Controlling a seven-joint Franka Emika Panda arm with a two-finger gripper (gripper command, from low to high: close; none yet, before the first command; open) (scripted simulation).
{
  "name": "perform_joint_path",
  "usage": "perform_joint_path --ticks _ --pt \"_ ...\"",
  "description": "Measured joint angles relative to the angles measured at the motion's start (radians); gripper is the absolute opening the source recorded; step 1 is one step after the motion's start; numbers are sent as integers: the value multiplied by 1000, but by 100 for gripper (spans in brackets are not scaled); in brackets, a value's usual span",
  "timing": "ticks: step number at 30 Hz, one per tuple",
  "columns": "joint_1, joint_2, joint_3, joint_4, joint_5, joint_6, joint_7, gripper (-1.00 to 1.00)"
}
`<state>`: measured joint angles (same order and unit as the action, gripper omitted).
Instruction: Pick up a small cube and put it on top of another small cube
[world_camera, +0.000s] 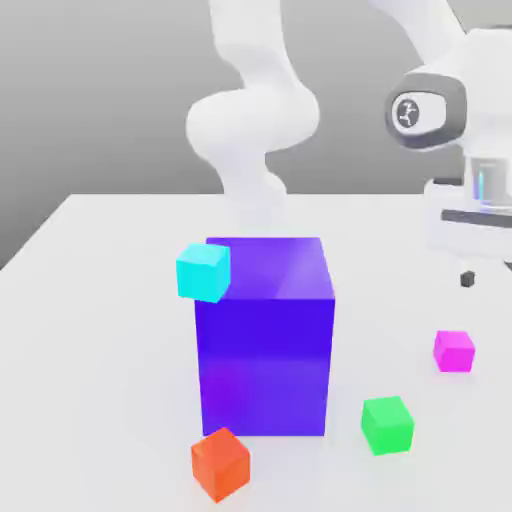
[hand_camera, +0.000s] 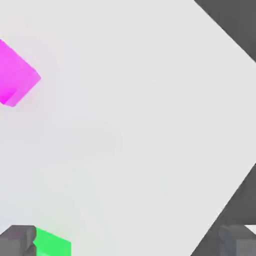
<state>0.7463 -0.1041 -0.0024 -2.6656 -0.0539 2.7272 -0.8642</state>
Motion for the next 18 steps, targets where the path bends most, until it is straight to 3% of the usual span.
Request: perform_joint_path --ticks 9,16,17,18 --pt "130 161 64 -85 31 100 -419 0" --pt "156 392 38 -56 -15 282 -437 0" --pt "159 416 33 -52 -23 301 -431 -100" --pt "159 416 33 -52 -23 301 -431 -100"
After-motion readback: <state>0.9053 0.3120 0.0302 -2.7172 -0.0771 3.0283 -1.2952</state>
